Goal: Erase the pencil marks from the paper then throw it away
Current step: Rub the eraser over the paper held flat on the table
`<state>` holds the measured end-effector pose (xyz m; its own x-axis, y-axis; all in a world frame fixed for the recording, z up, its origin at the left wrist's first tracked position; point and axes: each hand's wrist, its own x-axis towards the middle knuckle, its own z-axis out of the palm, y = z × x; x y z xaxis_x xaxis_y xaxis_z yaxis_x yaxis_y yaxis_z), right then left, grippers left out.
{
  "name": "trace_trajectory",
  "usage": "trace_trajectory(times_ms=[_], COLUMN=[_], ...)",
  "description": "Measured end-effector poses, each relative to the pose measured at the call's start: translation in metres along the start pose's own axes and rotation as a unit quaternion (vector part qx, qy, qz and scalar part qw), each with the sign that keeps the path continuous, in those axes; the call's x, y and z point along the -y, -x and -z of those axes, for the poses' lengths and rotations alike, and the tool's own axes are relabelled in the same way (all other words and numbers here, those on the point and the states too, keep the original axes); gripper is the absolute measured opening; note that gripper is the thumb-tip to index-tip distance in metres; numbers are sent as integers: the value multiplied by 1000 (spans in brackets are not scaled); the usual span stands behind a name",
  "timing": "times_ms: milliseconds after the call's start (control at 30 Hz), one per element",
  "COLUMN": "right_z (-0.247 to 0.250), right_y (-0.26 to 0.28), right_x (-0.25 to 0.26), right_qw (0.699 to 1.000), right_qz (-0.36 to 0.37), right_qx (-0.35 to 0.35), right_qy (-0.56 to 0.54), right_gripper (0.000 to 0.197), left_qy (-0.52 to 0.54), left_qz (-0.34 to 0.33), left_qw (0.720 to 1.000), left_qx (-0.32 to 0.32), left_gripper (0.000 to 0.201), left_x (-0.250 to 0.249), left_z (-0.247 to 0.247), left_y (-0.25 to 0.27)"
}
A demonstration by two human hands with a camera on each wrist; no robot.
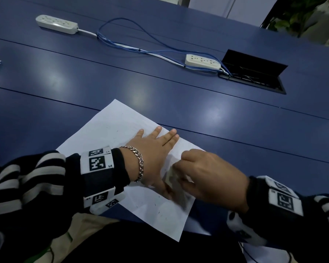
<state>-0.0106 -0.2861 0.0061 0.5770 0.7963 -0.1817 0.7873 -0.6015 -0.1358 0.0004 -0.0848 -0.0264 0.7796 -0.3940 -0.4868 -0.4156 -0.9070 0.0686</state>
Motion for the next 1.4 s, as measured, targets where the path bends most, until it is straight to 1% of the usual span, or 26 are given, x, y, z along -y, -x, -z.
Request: trace_trajectory(times_ms=[33,67,133,200,267,333,367,400,433,467,567,633,700,767,800,867,900,1000,1067,1133,1167,1200,1267,1300,1333,1400], right_z=[0,2,8,12,10,7,4,3,5,6,15,11,9,0,-1,3,7,21,28,30,26,21,4,-2,-6,-9], right_y=[-3,-10,-25,-32,-29,-17,-12,-13,-17,-24,-37,-34,-20,-11,-14,-27,-31,-28,-18,-9,-6,-4,0,3,6,11], right_x=[-5,-16,-43,-54,-40,-10,-4,-6,-14,-28,-54,-40,-6,4,-2,-29,-44,-73,-76,-67,-61,-52,-38,-33,-29,-22], right_qw=[1000,1000,997,993,996,1000,1000,1000,999,999,995,996,999,1000,1000,998,996,983,977,979,982,986,992,993,993,995], right_qz=[-6,-25,-74,-104,-78,-20,-1,-1,-17,-37,-96,-77,-29,10,-5,-50,-82,-162,-166,-133,-111,-90,-51,-45,-45,-30], right_qx=[14,6,-34,-54,-49,-7,12,23,22,2,-39,-51,-40,-28,-15,-25,-37,-88,-132,-146,-136,-117,-75,-58,-47,-47], right_qy=[-5,-13,-9,1,13,9,3,-7,-20,-21,5,18,9,9,-5,-18,-10,19,-2,-42,-61,-77,-89,-93,-95,-85], right_gripper=[16,20,28,30,28,25,26,29,34,38,33,26,16,15,23,41,41,27,23,21,21,20,19,21,22,25], left_qy=[1,6,18,25,26,22,19,18,18,18,13,6,5,6,9,19,23,31,35,15,-1,-7,9,19,27,39], left_qz=[0,0,6,17,20,18,18,17,18,19,23,26,31,31,29,23,22,8,-21,-37,-18,24,129,164,181,180], left_qw=[1000,1000,1000,1000,999,1000,1000,1000,1000,1000,1000,1000,999,999,999,1000,999,999,999,998,998,998,991,986,983,983], left_qx=[-1,-2,-4,-1,1,3,4,3,2,2,9,14,21,20,16,9,5,-8,-28,-53,-63,-63,-36,-16,2,24], left_gripper=[162,162,164,166,167,168,167,167,167,167,167,167,167,166,167,167,168,172,174,174,174,174,169,165,162,160], left_x=[0,0,1,2,1,0,-1,-1,-1,-1,0,-1,-3,-4,-3,-1,0,4,14,29,39,48,61,64,66,69], left_z=[0,0,0,-1,0,2,2,2,2,1,1,4,5,5,4,2,1,1,2,3,2,1,-2,-4,-6,-10], left_y=[0,1,2,2,2,3,3,3,3,3,3,3,4,3,3,2,2,5,11,21,28,37,55,63,68,72])
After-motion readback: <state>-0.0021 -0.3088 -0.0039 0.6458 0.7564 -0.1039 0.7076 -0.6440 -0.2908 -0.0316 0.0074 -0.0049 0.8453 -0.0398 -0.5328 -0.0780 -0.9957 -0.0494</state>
